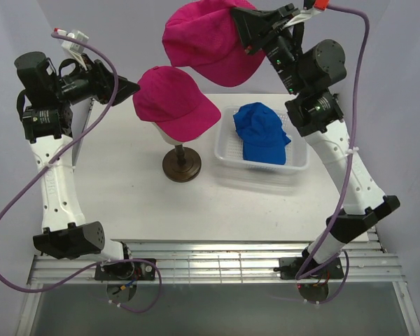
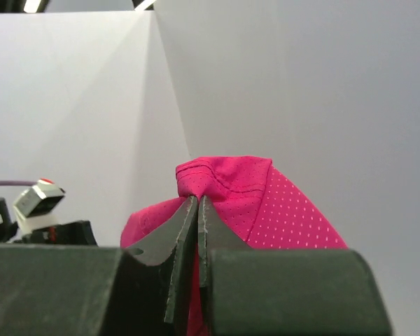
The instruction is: Stack the hats
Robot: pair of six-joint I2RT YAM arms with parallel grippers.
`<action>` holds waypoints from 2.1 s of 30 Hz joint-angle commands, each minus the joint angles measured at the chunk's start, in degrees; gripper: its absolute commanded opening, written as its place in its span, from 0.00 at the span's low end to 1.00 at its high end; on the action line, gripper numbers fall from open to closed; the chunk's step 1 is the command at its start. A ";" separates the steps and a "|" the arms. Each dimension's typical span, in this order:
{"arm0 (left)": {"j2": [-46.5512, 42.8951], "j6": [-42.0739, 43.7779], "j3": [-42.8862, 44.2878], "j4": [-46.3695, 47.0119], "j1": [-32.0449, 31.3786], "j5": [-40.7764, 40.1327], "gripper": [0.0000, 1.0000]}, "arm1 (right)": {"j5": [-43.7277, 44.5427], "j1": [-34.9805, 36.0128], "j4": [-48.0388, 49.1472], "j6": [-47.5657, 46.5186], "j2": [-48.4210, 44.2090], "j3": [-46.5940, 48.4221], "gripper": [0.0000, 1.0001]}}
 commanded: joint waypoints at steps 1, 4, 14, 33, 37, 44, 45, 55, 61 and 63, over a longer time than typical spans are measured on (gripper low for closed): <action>0.27 1.57 1.19 0.44 -0.56 -1.40 0.80 | 1.29 2.87 8.41 8.66 5.71 5.59 0.08; -0.25 2.01 0.84 0.35 -0.48 -2.01 0.79 | 1.46 5.77 9.28 11.83 11.34 11.57 0.08; -2.19 7.54 -1.45 -1.41 -0.48 -5.09 0.73 | 10.25 11.13 16.50 14.03 18.64 16.51 0.08; -3.42 9.04 1.71 -6.33 -0.48 -5.79 0.76 | 13.77 13.07 8.42 15.88 10.29 -3.79 0.08; -3.33 8.86 2.24 -6.33 -0.56 -5.44 0.78 | 14.30 12.63 9.20 17.54 8.01 -10.11 0.08; -2.81 9.39 0.49 -4.75 -0.48 -9.39 0.87 | 14.21 10.96 9.38 19.48 5.37 -17.51 0.08; -2.54 9.48 0.14 -4.40 -0.56 -9.57 0.87 | 14.21 10.87 9.29 19.40 5.11 -18.12 0.08; -1.22 7.72 -4.60 -0.88 -0.74 -7.11 0.88 | 13.07 10.17 8.77 16.32 3.09 -19.89 0.08; -0.52 7.11 -4.79 0.09 -1.53 -6.85 0.88 | 12.01 10.08 5.78 15.62 3.17 -19.70 0.10; -0.52 6.93 -4.35 0.09 -1.53 -5.89 0.88 | 12.10 9.73 5.08 15.44 2.65 -20.67 0.10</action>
